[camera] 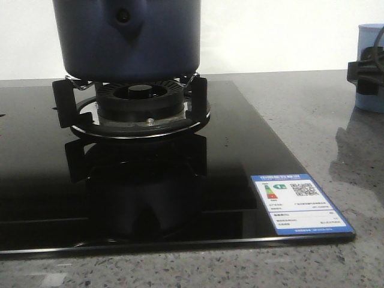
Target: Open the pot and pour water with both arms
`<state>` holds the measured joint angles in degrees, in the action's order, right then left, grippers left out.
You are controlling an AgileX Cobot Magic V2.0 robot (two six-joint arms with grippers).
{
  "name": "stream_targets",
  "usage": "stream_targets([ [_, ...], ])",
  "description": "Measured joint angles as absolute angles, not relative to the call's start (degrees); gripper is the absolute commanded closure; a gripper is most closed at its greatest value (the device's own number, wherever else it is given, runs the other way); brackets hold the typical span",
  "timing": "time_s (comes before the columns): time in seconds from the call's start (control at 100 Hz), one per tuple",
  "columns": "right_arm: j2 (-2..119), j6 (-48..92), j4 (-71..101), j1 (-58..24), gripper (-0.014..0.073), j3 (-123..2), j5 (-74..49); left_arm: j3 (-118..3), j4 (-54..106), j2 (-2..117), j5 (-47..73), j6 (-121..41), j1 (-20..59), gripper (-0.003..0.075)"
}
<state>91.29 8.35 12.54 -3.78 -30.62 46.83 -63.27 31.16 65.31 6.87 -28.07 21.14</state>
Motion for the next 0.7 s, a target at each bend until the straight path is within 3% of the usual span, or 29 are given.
stream_targets([
  [0.07,91.8,8.3,12.6,-3.8,0.0075,-31.2,46.8,-63.3,31.2,65.3,6.9,-28.1,21.1,0.0373],
  [0.19,91.8,8.3,12.6,-3.8,0.0284,-31.2,46.8,-63.3,31.2,65.3,6.9,-28.1,21.1,0.0373],
  [0.24,91.8,8.3,12.6,-3.8,0.0326,-31.3,46.8,-63.3,31.2,65.3,6.9,-28.1,21.1,0.0373],
  [0.53,86.4,8.3,6.3,-3.8,0.0316,-31.3,38.9,-63.3,31.2,65.3,6.9,-28.1,21.1,0.0373],
  [0.7,79.4,8.3,1.5,-4.9,0.0316,-36.1,26.2,-63.3,30.3,65.3,6.9,-28.1,21.1,0.0373],
])
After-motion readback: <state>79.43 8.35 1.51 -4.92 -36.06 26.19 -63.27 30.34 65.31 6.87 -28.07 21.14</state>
